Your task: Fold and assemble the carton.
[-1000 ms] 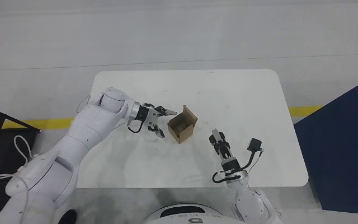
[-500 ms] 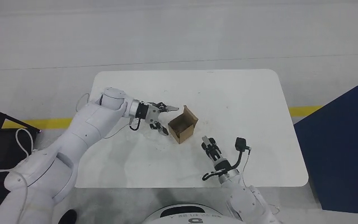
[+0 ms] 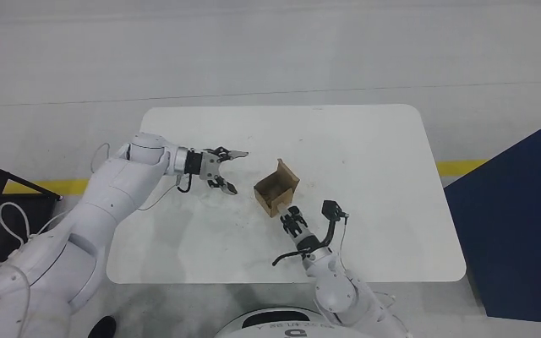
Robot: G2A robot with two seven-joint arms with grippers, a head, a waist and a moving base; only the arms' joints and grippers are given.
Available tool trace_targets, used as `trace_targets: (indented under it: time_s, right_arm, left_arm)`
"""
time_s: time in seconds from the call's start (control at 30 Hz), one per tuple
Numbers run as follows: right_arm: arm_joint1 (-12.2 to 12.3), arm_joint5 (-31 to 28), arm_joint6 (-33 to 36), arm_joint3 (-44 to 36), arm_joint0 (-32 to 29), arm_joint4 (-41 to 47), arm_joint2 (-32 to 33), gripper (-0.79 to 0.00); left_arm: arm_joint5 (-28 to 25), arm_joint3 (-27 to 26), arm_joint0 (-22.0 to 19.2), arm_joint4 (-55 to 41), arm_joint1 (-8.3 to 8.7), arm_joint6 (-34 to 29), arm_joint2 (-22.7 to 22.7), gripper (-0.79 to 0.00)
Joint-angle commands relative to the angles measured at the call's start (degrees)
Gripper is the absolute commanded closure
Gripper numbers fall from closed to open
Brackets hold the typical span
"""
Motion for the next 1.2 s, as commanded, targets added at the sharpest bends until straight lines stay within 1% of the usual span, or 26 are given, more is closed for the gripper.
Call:
trace_targets:
  time_s: [0.0,0.17,0.27,0.3,0.33,0.37,0.47,0.5,0.57,0.77,0.87,0.9,0.93,1.03,1.17]
  right_arm:
    - [-0.33,1.72,-0.76,0.72,1.32,-0.29,-1.12,-0.363]
    - [-0.99,5.62,-2.17,1.28,3.47,-1.17,-3.08,-0.369]
    - [-1.33,6.76,-3.37,0.26,4.04,-0.75,-3.77,-0.376]
    - [-1.44,6.95,-3.82,-0.31,3.96,-0.25,-3.99,-0.425]
    - [-1.56,7.06,-4.38,-1.09,3.81,0.52,-4.13,-0.493]
    - [-1.66,7.27,-4.87,-1.57,3.67,0.98,-4.26,-0.505]
    - [-1.91,8.31,-5.76,-1.95,3.76,1.07,-4.93,-0.502]
    - [-2.04,9.0,-6.06,-1.56,4.1,1.11,-5.21,-0.489]
    - [-2.44,10.94,-8.1,0.35,5.59,-0.14,-5.89,-0.437]
    - [-4.15,15.76,-11.14,5.58,10.39,0.66,-8.95,-0.357]
    - [-4.72,17.47,-12.29,6.27,11.54,0.21,-9.91,-0.206]
    - [-4.84,17.89,-12.52,6.17,11.7,0.02,-10.04,-0.062]
    - [-4.91,18.33,-12.81,5.95,11.77,-0.39,-10.09,0.0]
    - [-4.95,19.32,-13.12,4.71,11.5,-2.26,-10.23,0.0]
    - [-4.66,20.6,-12.35,2.49,10.71,-6.38,-10.23,0.0]
  left_arm:
    - [-0.15,-0.44,0.56,0.13,0.15,0.5,-0.51,-0.785]
    - [-0.39,-1.24,1.82,0.46,0.59,1.2,-1.84,-0.785]
    - [-0.56,-1.56,2.54,1.44,0.82,1.68,-2.27,-0.785]
    - [-0.57,-1.61,2.65,1.96,0.86,1.99,-2.34,-0.785]
    - [-0.55,-1.67,2.77,2.42,0.87,2.27,-2.38,-0.785]
    - [-0.53,-1.75,2.81,3.02,0.84,2.51,-2.33,-0.785]
    - [-0.39,-2.37,2.62,5.66,0.51,3.42,-1.58,-0.785]
    - [-0.34,-2.55,2.43,6.63,0.32,3.66,-1.21,-0.785]
    - [-0.37,-2.69,2.05,7.88,-0.14,3.82,-0.64,-0.785]
    - [-1.0,-1.35,1.43,8.77,-1.39,3.1,-0.07,-0.785]
    - [-1.84,0.37,1.26,8.84,-1.59,2.65,-0.51,-0.785]
    - [-2.22,0.99,1.26,8.51,-1.59,2.53,-0.9,-0.785]
    - [-2.56,1.56,1.2,8.45,-1.54,2.53,-1.25,-0.785]
    - [-3.54,2.84,1.11,8.35,-1.2,2.07,-2.45,-0.785]
    - [-4.72,3.61,1.08,7.98,-0.35,0.69,-4.55,-0.785]
